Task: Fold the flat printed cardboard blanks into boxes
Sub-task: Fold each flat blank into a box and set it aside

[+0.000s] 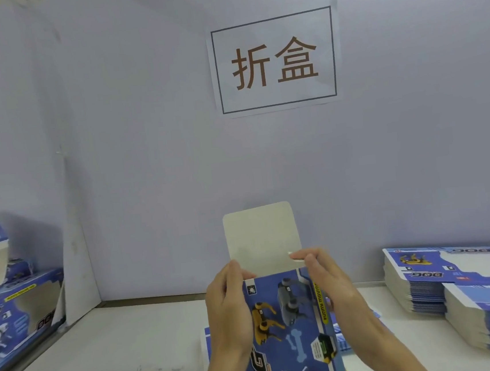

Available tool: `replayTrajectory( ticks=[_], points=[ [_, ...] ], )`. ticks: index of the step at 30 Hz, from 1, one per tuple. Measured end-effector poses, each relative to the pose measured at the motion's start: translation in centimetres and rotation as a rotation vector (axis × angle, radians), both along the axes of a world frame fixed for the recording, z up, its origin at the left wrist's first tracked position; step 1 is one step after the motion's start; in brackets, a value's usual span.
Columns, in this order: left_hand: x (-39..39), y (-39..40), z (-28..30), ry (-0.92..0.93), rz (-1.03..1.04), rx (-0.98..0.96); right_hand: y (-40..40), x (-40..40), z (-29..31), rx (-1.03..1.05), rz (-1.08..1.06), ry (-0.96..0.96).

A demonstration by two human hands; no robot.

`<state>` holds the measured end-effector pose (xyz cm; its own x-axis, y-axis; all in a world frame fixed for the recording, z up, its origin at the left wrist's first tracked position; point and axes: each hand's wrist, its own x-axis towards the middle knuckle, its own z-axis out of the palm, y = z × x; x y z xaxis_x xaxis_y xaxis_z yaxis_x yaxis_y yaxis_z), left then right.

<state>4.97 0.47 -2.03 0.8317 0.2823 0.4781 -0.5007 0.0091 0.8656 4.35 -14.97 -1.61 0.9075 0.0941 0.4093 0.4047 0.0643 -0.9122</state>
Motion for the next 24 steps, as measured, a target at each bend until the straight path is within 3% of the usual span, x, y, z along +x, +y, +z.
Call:
replayTrajectory(
  ticks=[3,6,11,17,20,24],
  points=[
    [0.4,-0.2,-0.2,0.020,-0.046,0.086,0.3,0.9,-0.3,0.012,-0.156,0.024],
    [0.1,-0.7,0.1,0.066,-0.130,0.008,0.0,1.5,-0.8,0.015,-0.183,0.086],
    [0.1,-0.8,0.3,0.126,-0.163,-0.063,0.3,1.3,-0.4,0.139,-0.161,0.190],
    [0.3,-0.6,0.1,0.149,-0.185,-0.104,0.3,1.3,-0.1,0.124,-0.134,0.191],
    [0.2,-0.6,0.2,0.118,-0.190,-0.089,0.1,1.3,-0.1,0.107,-0.037,0.172],
    [0.1,-0.6,0.2,0.051,-0.142,-0.089,0.0,1.5,-0.4,0.143,-0.070,0.154]
  ],
)
